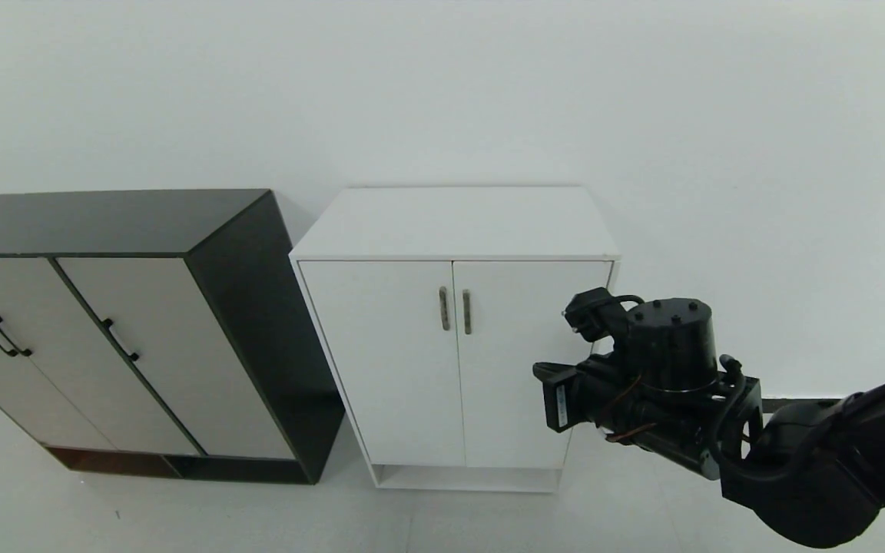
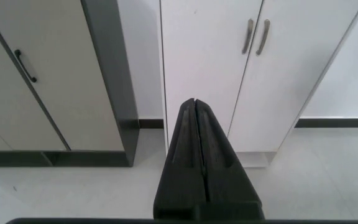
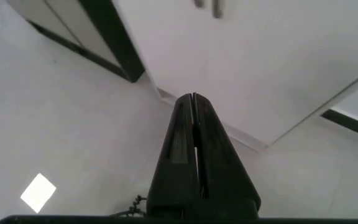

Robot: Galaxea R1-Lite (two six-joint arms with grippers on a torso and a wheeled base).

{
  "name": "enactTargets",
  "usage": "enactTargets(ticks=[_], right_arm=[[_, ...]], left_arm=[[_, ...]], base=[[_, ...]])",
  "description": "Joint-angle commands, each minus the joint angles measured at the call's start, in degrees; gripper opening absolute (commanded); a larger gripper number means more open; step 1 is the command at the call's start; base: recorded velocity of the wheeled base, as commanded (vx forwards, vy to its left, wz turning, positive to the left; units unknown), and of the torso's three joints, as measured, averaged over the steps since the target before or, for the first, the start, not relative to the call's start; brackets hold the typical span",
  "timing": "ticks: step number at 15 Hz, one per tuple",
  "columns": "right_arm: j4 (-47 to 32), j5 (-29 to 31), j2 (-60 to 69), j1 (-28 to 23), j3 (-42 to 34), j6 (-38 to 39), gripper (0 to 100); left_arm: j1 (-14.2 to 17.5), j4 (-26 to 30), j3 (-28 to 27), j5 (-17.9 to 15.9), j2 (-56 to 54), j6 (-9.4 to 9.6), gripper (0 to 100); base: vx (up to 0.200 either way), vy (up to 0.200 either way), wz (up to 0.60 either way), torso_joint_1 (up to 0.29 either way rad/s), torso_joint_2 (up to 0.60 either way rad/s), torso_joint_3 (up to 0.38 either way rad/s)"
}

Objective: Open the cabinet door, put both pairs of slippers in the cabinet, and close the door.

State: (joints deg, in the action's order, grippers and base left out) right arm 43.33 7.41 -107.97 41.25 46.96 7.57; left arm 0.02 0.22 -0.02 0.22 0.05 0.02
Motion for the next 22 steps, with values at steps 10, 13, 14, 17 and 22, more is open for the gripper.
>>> enactTargets(ticks=[10, 13, 14, 17, 22], right_arm=[[4.4, -4.5, -3.9, 3.7, -3.4, 0.2, 0], [6.2, -4.4, -6.3, 3.8, -2.2, 0.1, 0], [6.2, -4.4, -6.7, 3.7, -1.4, 0.1, 0], [6.1, -4.5, -9.7, 1.5, 3.0, 0.1, 0], [6.0, -4.4, -13.5, -1.5, 8.0, 0.1, 0]], left_arm=[[0.1, 0.0, 0.0, 0.0, 0.0, 0.06, 0], [0.0, 0.0, 0.0, 0.0, 0.0, 0.06, 0], [0.1, 0.0, 0.0, 0.0, 0.0, 0.06, 0], [0.1, 0.0, -0.1, 0.0, 0.0, -0.02, 0], [0.1, 0.0, -0.1, 0.0, 0.0, -0.02, 0]], base=[[0.200, 0.000, 0.00, 0.003, 0.00, 0.001], [0.067, 0.000, 0.00, 0.001, 0.00, 0.001], [0.000, 0.000, 0.00, 0.000, 0.00, 0.000], [0.000, 0.000, 0.00, 0.000, 0.00, 0.000], [0.000, 0.000, 0.00, 0.000, 0.00, 0.000]])
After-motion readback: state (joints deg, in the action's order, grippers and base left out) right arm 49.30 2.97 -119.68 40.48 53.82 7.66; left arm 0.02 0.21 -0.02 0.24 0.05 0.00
